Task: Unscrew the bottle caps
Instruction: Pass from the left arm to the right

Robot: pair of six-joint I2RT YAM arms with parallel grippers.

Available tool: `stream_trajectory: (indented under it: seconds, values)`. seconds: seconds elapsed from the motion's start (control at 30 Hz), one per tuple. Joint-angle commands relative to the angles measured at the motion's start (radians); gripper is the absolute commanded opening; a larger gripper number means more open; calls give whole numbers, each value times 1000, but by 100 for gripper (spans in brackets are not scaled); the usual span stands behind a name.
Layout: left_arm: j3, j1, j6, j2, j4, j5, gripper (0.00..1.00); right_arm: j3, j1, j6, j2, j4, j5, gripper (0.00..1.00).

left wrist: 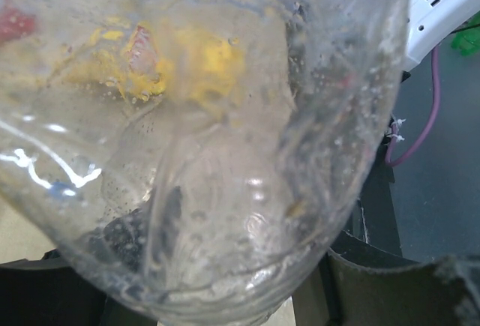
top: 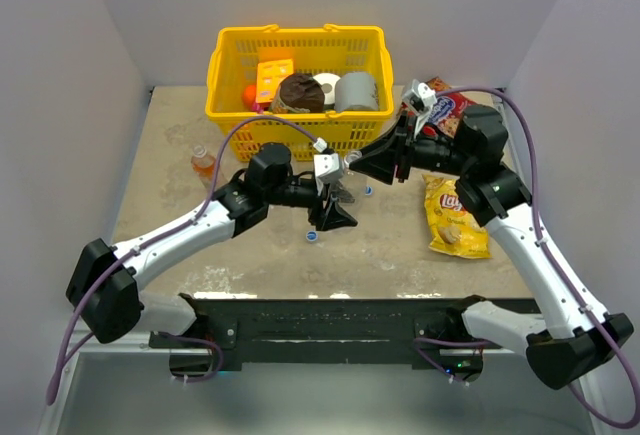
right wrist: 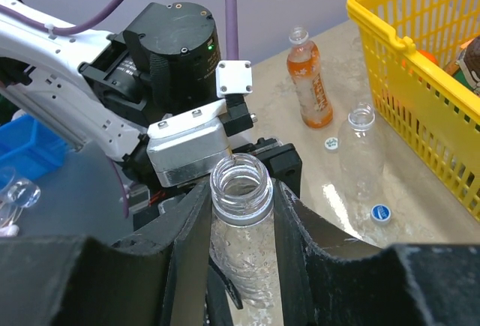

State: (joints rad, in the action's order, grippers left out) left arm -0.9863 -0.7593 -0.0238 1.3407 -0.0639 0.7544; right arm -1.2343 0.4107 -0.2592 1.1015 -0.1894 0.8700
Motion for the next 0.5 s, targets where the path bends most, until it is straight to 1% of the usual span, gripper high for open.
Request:
stream_trajectory:
  seconds: [0.0, 0.07, 0.1, 0.13, 0.17, 0.2, 0.33, 0.47]
  values:
    - [-32, -3, 1, -3, -37, -15, 46, 21, 8, 5, -34, 56, -100, 6]
    - [-31, -3, -5, -3, -42, -20, 60, 18, 8, 31, -43, 29, -141, 3]
    - [-31, -3, -7, -3, -47, -29, 72, 16, 7, 47, -46, 21, -155, 1]
    - [-31, -3, -10, -3, -50, -32, 88, 10, 7, 57, -48, 10, -167, 1]
    - [-31, 1, -17, -2, -54, -33, 92, 9, 7, 66, -51, -14, -190, 0]
    - [-31, 5, -22, 0, -63, -32, 99, 4, 7, 72, -54, -25, -206, 0]
    - [-32, 26, -38, -1, -82, -36, 100, -2, 7, 104, -78, -59, -282, 0]
    - [-38, 40, -19, -20, -77, -75, 100, 15, 7, 136, -112, -71, -415, 0]
